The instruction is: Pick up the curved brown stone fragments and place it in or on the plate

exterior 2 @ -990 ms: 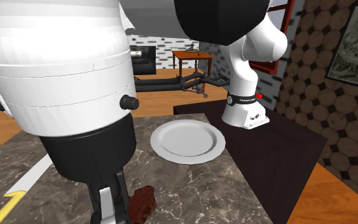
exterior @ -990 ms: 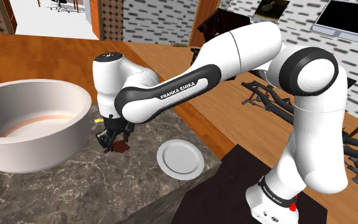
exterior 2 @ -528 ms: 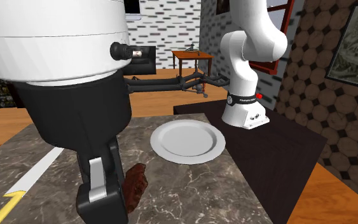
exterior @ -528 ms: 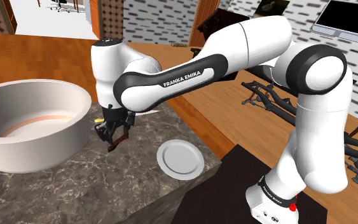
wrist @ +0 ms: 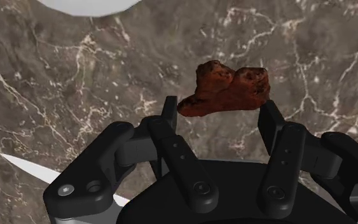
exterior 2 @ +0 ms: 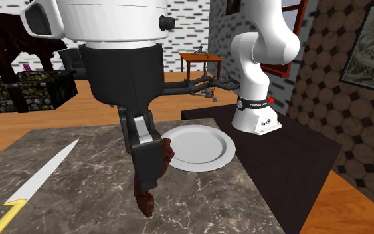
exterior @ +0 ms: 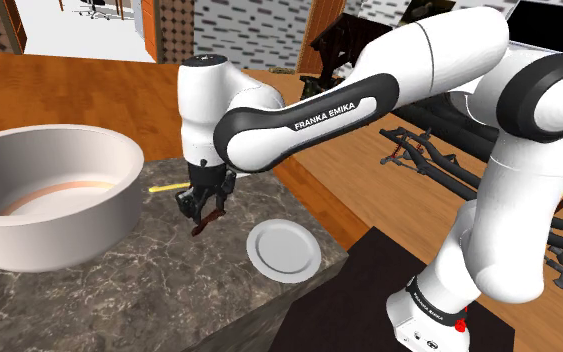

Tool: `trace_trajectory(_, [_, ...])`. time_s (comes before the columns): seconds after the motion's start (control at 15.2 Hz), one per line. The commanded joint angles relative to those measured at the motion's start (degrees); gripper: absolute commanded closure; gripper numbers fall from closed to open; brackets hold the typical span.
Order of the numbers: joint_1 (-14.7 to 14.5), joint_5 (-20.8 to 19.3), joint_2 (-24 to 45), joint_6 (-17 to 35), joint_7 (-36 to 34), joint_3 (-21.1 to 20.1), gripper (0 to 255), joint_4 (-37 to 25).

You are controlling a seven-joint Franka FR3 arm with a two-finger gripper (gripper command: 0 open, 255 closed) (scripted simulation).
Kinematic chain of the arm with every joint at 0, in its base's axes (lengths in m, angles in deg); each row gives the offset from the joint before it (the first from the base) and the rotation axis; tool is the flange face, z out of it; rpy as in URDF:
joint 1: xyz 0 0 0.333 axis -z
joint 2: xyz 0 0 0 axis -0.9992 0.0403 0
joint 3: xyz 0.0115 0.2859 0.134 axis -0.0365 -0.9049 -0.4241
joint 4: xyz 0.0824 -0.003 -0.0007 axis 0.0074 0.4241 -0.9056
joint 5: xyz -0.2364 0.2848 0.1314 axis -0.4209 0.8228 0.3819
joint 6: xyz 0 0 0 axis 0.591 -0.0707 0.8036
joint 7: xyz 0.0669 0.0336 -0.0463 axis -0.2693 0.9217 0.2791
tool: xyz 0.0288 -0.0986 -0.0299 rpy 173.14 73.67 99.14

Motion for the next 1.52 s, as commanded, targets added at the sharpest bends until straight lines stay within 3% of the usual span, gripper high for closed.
trace_trajectory(0.0, [1.30,1.59,-4.90,1.58,1.24,-0.29,255,6.13])
trace_trajectory(0.46, [3.87,7.61,-20.92,5.64,7.21,0.33,255,24.86])
trace_trajectory(0.92, [3.60,12.74,-37.72,5.74,14.11,3.48,255,41.01])
trace_trajectory(1.45, [3.94,11.85,-33.47,12.97,13.00,2.71,255,44.09])
